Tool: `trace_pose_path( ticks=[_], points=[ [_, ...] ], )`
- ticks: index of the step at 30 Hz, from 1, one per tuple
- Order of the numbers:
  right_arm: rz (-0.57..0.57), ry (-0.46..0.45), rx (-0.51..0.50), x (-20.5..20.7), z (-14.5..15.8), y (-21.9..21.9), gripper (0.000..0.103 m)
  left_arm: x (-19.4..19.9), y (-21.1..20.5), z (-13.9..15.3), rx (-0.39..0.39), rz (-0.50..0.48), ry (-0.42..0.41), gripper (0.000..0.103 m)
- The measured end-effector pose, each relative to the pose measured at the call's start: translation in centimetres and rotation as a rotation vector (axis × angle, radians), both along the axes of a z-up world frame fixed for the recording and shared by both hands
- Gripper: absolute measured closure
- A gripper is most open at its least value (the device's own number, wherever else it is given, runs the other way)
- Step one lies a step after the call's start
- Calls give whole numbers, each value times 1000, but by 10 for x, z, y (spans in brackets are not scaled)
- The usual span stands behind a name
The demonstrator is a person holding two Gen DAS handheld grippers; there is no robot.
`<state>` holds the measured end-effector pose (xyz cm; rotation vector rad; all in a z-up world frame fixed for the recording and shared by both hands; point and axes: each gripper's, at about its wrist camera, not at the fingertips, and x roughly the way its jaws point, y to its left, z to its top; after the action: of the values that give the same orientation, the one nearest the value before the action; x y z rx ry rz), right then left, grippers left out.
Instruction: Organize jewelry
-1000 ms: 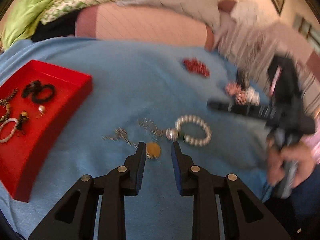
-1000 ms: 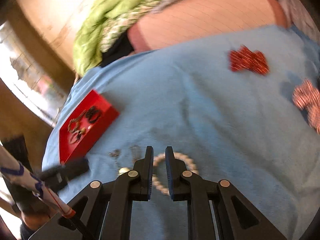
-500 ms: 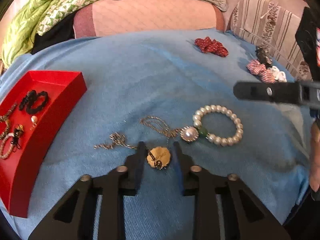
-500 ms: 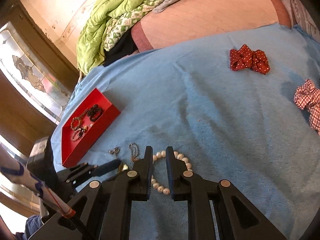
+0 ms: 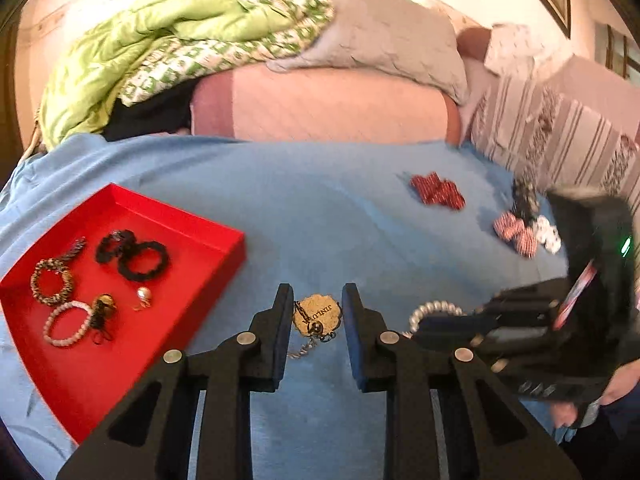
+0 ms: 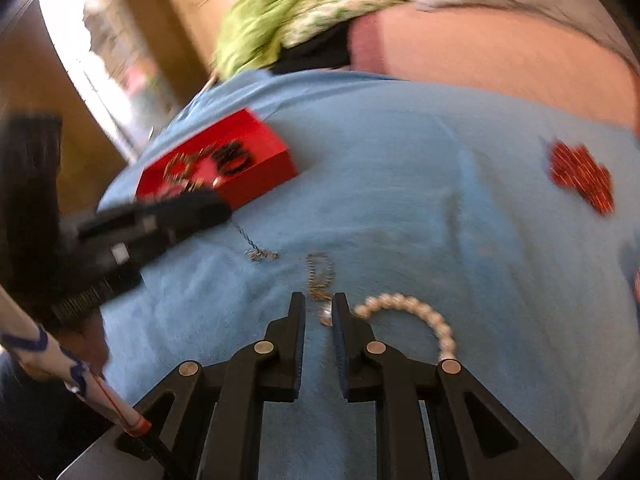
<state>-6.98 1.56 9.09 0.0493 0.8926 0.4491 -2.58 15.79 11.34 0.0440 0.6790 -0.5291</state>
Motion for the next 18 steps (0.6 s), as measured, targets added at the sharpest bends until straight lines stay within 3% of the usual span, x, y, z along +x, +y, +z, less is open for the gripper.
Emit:
trace_pose_path(
  ticks=[4, 7, 18],
  points=[
    [26, 20, -59, 12, -14, 9, 87, 3, 5, 2, -7, 9, 1, 79],
    [6, 41, -86, 19, -20, 8, 80, 4, 7, 2, -6, 9, 7, 79],
    [48, 9, -233, 9, -23, 27, 81, 5, 8, 1, -17, 1, 10, 79]
  ],
)
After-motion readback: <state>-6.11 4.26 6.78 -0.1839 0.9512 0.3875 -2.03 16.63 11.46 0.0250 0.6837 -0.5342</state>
